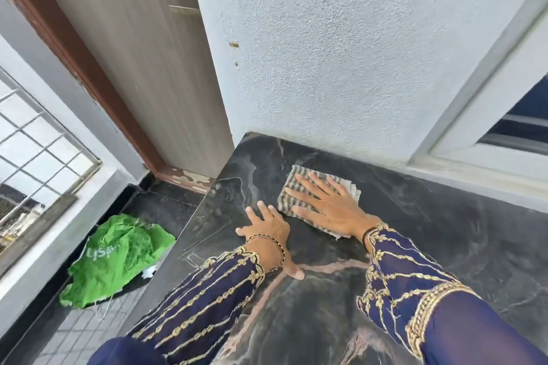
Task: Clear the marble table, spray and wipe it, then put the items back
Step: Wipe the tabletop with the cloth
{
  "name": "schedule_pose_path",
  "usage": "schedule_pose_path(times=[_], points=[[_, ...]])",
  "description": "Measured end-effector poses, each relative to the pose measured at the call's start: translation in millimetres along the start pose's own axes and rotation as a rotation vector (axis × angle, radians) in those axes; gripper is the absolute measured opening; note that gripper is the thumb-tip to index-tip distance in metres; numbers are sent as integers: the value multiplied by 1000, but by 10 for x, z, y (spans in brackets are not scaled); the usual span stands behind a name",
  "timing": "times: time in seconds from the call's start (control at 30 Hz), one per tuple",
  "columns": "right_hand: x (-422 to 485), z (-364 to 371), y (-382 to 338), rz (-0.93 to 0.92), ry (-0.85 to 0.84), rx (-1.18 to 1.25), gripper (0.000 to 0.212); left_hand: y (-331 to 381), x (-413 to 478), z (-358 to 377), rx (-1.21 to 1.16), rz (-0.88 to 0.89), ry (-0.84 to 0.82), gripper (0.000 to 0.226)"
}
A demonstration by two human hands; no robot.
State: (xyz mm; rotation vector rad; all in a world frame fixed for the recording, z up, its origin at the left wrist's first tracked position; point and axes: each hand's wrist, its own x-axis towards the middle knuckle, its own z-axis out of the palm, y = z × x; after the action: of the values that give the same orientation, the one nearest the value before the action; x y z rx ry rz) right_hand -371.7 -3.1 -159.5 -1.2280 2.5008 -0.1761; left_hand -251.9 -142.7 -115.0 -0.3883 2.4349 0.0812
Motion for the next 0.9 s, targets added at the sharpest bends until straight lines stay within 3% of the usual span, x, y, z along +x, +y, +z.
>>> schedule_pose_path(times=[0.2, 0.43, 0.9], points=[[437, -199, 257, 24, 31, -36, 76, 81, 124, 4, 52, -40, -52, 155], [653, -222, 309, 95, 80, -42, 56, 105, 178, -25, 52, -58, -108, 154], [-418, -115, 1115, 260, 151, -43, 71, 72, 441, 132, 151, -30, -68, 168]])
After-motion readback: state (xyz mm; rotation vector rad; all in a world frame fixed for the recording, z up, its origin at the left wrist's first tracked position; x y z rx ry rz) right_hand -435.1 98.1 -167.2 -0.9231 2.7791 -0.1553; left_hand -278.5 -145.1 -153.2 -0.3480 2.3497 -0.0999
